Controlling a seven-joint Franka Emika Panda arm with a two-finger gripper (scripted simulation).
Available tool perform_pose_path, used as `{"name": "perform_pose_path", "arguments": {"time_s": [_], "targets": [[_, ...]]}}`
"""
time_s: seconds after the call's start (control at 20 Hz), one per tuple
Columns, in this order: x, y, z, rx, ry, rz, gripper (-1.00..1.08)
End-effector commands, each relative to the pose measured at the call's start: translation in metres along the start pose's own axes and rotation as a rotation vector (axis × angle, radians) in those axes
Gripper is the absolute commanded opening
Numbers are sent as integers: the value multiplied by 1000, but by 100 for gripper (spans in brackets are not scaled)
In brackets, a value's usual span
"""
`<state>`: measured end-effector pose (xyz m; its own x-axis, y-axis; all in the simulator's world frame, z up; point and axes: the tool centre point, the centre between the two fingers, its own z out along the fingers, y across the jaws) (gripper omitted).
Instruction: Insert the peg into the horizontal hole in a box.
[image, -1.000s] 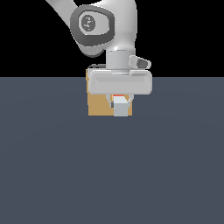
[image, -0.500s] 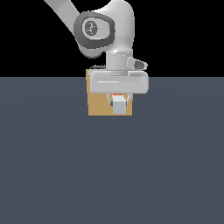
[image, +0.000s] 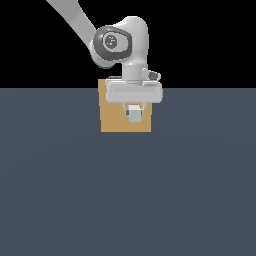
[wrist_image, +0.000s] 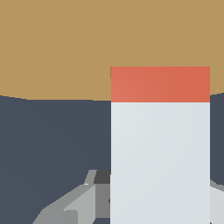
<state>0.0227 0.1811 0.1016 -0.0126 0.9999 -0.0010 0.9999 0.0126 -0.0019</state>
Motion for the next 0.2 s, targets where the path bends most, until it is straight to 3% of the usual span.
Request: {"name": "perform_pose_path", "arguments": {"time_s": [0.0,0.15], "targets": [[10,2,-3,-5,1,2,-100],[13,3,-3,-5,1,2,-100]]}}
